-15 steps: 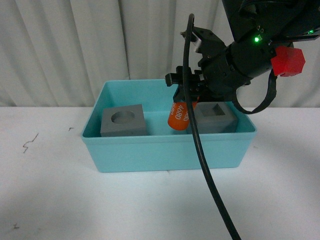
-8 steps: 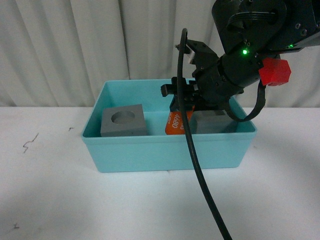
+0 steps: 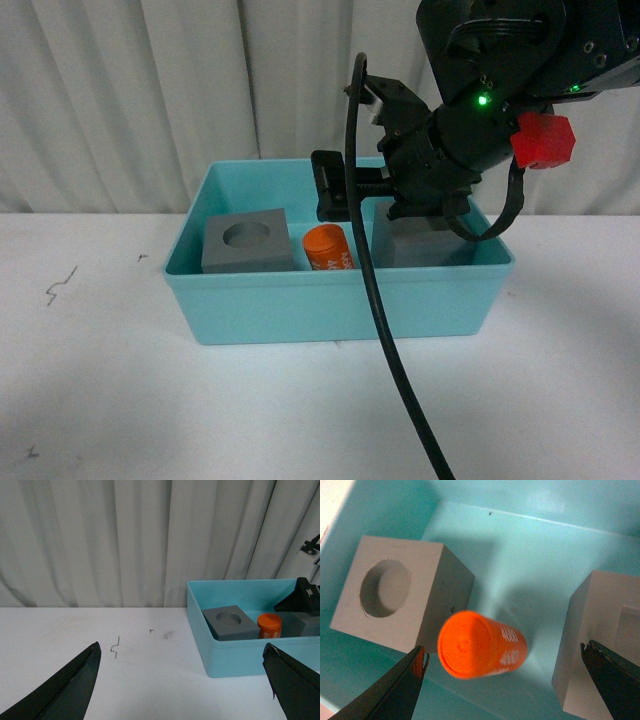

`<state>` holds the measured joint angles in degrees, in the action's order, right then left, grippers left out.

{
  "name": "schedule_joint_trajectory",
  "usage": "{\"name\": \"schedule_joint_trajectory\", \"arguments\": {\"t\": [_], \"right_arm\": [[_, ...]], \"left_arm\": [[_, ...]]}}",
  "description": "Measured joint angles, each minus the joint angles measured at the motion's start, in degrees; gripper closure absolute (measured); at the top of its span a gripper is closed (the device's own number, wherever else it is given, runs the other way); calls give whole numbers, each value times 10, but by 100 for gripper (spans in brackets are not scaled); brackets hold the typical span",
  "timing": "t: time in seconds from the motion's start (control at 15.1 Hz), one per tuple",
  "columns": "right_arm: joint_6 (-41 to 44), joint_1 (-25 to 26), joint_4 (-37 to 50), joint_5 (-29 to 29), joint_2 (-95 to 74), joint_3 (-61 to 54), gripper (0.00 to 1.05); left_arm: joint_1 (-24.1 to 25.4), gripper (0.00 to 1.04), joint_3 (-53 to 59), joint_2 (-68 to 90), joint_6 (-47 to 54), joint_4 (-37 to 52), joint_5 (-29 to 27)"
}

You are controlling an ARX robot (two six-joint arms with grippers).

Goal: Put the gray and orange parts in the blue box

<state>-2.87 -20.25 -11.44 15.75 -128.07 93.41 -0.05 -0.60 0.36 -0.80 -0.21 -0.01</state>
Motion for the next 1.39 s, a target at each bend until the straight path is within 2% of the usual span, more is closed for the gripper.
{"name": "schedule_joint_trajectory", "arguments": {"t": [0.26, 0.33, 0.53, 0.79, 1.06, 1.12, 1.19, 1.26, 1.32, 1.39], "right_arm": [[0, 2, 63, -12, 79, -35, 6], [13, 2, 120, -31, 135, -80, 6], [27, -1, 189, -16, 245, -197, 6], [40, -8, 218, 11, 402, -365, 6], [40, -8, 225, 12, 413, -377, 7], [38, -23, 394, -145, 419, -437, 19], [38, -23, 456, -210, 435, -483, 26], [38, 38, 576, -331, 517, -623, 56], [38, 73, 591, -285, 596, -731, 91], [39, 89, 591, -270, 624, -763, 103]], "left_arm": [[0, 7, 0, 0, 0, 0, 0], [0, 7, 0, 0, 0, 0, 0], [0, 7, 0, 0, 0, 0, 0], [0, 7, 0, 0, 0, 0, 0], [0, 7, 0, 0, 0, 0, 0], [0, 7, 0, 0, 0, 0, 0], [0, 7, 0, 0, 0, 0, 0], [0, 7, 0, 0, 0, 0, 0], [0, 7, 0, 0, 0, 0, 0], [0, 7, 0, 0, 0, 0, 0]]}}
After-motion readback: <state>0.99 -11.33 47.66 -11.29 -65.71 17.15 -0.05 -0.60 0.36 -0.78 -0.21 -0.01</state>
